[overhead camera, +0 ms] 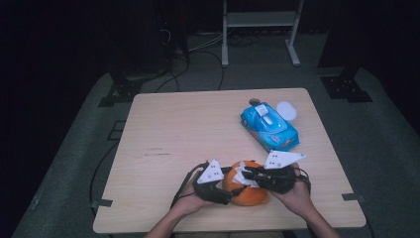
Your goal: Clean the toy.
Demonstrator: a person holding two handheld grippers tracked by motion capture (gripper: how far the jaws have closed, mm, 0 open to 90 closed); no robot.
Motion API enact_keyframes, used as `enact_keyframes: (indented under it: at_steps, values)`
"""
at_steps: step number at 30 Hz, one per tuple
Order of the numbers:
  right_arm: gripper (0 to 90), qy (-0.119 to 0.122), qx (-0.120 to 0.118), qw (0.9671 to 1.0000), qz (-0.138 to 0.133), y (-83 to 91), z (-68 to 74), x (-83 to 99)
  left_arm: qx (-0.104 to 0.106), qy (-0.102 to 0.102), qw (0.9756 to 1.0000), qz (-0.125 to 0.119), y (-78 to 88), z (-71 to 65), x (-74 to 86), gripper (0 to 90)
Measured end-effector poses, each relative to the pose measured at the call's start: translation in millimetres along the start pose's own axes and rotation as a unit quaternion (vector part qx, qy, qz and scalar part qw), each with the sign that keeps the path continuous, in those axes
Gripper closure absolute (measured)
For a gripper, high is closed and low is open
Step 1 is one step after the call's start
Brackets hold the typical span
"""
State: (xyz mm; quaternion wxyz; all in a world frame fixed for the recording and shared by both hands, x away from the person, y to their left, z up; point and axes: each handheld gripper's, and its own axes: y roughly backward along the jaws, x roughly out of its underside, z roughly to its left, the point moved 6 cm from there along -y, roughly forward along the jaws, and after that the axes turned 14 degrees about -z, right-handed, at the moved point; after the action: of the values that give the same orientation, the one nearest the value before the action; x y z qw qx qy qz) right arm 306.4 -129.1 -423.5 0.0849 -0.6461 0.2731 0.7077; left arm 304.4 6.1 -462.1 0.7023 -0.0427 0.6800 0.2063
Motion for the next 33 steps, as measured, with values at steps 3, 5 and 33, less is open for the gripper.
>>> enact_keyframes:
  at_steps: [3, 5, 33]
  values:
    - [79.8, 0.032, -0.007, 0.9995, 0.004, -5.3, 12.2, -5.0, 0.002, -0.041, 0.9992, 0.005, -0.1, -6.6, 0.1, 29.0]
    - [79.6, 0.038, -0.002, 0.9992, 0.009, -4.3, 8.2, -5.6, 0.006, -0.037, 0.9993, 0.002, 1.5, -5.1, 2.0, 29.4]
    - [80.5, 0.022, 0.009, 0.9996, 0.014, 3.6, 0.8, 5.3, 0.012, 0.030, 0.9995, 0.006, 1.7, 3.6, 3.9, 23.5]
